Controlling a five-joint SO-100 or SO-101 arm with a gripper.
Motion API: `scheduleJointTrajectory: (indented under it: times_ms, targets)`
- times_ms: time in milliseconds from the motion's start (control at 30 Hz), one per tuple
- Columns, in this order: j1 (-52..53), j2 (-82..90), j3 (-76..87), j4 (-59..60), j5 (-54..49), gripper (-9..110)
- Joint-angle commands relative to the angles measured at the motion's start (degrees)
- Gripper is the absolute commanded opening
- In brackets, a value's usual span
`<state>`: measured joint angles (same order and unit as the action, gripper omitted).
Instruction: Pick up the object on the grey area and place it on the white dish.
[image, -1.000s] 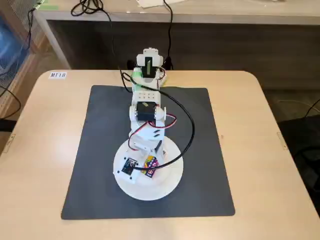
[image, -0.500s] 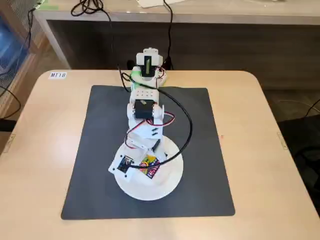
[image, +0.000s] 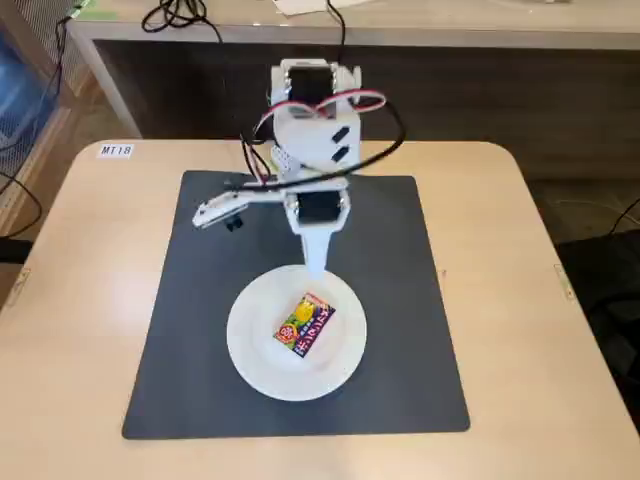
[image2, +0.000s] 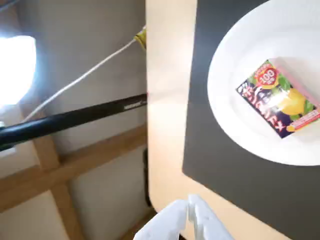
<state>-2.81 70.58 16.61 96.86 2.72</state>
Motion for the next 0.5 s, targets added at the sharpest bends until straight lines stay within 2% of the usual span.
scheduleJointTrajectory:
  times_ms: [0,467]
  targets:
    - [0.79,8.09,-2.99,0.35,2.81,0]
    - [7.56,32.34,4.83,0.35,8.61,0]
